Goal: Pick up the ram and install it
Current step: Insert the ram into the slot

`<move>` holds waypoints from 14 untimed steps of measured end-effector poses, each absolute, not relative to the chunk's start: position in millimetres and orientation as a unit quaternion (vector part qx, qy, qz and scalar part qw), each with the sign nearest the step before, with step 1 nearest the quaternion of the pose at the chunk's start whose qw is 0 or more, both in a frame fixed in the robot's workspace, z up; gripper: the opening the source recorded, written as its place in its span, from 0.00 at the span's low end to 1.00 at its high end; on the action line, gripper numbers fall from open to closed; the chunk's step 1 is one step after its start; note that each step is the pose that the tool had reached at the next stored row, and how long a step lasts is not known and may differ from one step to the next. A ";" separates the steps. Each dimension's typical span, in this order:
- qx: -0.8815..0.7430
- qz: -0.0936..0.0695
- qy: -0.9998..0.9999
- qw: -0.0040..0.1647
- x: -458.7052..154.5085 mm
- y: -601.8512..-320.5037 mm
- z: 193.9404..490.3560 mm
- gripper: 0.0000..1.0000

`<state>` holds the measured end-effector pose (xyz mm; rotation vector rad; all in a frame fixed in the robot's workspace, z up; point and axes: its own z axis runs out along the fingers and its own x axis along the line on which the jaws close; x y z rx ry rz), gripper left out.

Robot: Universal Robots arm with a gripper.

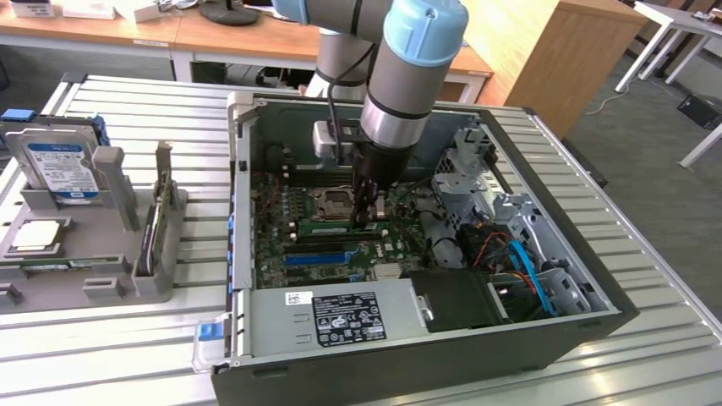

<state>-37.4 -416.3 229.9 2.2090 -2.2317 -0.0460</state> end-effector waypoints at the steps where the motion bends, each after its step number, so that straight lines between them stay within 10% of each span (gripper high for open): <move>1: 0.703 -0.015 -0.711 0.001 -37.4 -416.3 229.9 0.12; 14: 0.703 -0.015 -0.711 0.000 -37.4 -416.2 229.5 0.12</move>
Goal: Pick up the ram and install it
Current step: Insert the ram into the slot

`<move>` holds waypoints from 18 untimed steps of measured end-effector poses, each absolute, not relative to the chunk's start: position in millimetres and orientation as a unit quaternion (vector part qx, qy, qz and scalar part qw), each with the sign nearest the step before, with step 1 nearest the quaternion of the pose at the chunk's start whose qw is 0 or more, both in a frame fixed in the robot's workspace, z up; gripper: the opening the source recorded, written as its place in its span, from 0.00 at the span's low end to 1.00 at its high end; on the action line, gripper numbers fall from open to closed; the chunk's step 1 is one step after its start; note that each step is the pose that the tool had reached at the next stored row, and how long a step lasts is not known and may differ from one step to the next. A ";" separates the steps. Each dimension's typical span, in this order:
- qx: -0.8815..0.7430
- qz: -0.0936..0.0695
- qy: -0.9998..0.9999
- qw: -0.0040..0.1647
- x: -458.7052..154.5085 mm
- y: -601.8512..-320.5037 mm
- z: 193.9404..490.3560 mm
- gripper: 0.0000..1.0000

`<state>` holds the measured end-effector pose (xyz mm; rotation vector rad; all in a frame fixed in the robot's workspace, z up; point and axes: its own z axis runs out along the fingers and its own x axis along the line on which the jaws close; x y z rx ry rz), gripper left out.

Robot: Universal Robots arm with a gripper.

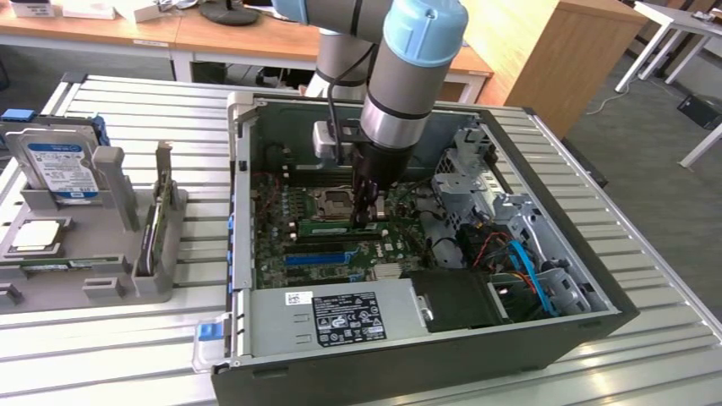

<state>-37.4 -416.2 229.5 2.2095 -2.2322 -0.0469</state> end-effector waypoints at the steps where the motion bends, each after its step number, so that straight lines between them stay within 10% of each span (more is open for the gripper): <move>1: 0.703 -0.015 -0.711 0.000 -37.4 -416.1 229.5 0.12; 18: 0.703 -0.015 -0.711 0.000 -38.2 -416.1 229.1 0.12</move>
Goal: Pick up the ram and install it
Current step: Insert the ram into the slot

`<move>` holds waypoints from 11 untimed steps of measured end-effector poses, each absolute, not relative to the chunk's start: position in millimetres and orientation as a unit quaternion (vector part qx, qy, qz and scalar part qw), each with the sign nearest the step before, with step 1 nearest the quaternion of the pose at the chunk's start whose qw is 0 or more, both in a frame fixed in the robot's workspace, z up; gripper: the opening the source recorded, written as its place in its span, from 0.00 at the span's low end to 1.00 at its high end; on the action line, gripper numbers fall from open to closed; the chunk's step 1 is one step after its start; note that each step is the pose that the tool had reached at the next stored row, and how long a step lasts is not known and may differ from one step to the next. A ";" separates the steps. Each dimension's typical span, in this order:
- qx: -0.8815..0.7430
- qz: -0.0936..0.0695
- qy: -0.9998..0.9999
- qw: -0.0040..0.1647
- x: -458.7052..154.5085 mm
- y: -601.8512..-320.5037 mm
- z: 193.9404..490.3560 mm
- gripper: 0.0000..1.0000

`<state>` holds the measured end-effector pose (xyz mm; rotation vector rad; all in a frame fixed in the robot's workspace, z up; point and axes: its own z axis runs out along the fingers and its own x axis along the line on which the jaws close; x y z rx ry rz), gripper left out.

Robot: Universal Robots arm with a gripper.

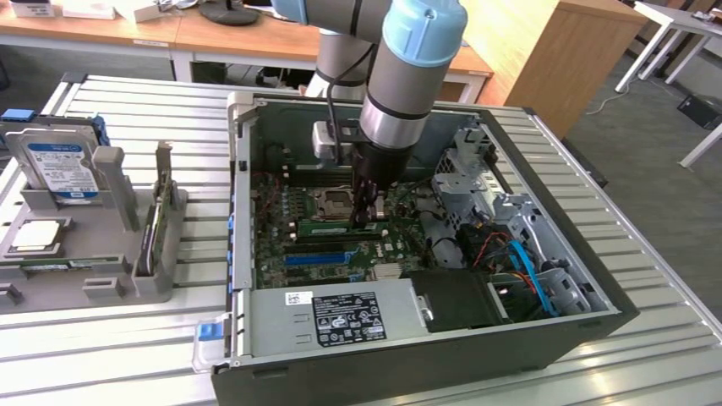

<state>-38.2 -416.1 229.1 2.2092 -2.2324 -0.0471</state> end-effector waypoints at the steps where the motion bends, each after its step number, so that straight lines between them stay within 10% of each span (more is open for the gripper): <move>1: 0.703 -0.015 -0.711 0.000 -38.1 -416.1 229.1 0.12; 11: 0.703 -0.015 -0.711 0.000 -37.9 -416.1 229.1 0.12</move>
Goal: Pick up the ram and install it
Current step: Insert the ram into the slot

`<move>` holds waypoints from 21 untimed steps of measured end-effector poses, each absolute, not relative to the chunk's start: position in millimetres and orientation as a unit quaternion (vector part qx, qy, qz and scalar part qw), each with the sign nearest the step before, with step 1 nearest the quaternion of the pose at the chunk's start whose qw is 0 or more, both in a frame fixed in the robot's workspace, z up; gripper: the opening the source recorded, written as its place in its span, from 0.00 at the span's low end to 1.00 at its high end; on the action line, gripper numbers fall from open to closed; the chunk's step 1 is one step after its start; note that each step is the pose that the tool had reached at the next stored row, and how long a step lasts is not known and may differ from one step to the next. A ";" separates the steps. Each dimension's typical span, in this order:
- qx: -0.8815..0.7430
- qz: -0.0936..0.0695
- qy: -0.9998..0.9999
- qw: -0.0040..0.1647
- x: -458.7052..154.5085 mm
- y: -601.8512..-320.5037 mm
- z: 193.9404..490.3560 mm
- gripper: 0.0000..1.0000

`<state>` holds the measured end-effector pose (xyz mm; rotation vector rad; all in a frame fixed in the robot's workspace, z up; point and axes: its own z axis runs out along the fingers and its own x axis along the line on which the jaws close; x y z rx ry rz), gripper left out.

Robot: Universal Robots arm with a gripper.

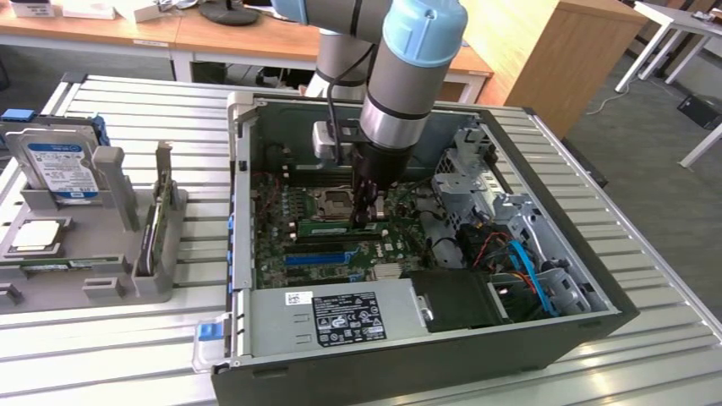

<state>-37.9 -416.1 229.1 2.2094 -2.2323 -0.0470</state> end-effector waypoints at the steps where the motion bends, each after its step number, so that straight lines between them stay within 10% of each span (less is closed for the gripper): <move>1: 0.703 -0.015 -0.711 0.000 -37.9 -416.1 229.1 0.12; 21: 0.703 -0.015 -0.711 0.000 -37.6 -416.2 228.2 0.12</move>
